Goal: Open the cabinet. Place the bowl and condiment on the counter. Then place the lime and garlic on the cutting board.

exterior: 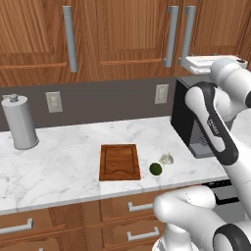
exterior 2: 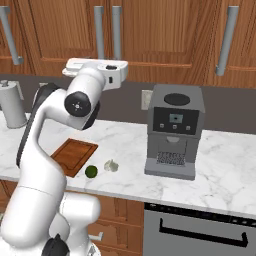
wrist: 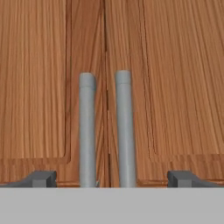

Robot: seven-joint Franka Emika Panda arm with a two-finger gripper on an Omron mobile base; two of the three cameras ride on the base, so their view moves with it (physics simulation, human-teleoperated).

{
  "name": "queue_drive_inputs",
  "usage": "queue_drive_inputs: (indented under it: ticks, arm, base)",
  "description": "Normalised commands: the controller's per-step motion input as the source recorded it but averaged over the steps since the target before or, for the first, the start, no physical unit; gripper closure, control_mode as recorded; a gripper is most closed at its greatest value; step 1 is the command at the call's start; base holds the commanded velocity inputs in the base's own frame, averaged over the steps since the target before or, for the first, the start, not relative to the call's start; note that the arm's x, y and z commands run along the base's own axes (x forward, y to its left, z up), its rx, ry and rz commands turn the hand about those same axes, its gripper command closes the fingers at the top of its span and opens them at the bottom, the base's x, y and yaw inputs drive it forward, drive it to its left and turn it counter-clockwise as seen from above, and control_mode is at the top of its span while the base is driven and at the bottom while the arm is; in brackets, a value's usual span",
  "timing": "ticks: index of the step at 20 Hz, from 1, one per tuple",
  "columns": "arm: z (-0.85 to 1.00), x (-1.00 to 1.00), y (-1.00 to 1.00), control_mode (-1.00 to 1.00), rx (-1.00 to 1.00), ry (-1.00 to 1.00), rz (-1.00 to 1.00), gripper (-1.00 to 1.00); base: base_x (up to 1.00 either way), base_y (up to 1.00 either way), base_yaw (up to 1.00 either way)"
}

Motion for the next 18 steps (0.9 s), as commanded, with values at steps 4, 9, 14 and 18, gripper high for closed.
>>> queue_drive_inputs:
  ticks: [4,9,14,18]
  arm:
    - [0.0,0.12,-0.44,-1.0,0.0,0.01,0.0,-1.0]
    - [0.0,0.17,-0.27,-1.0,0.0,0.03,0.0,-1.0]
    - [-0.02,0.44,-0.01,-1.0,0.0,0.07,0.0,-1.0]
    - [-0.03,0.47,0.0,-1.0,0.0,0.08,0.0,-1.0]
  base:
    - [0.0,0.0,0.0]
    - [0.0,0.0,0.0]
    - [0.0,0.0,0.0]
    - [0.0,0.0,0.0]
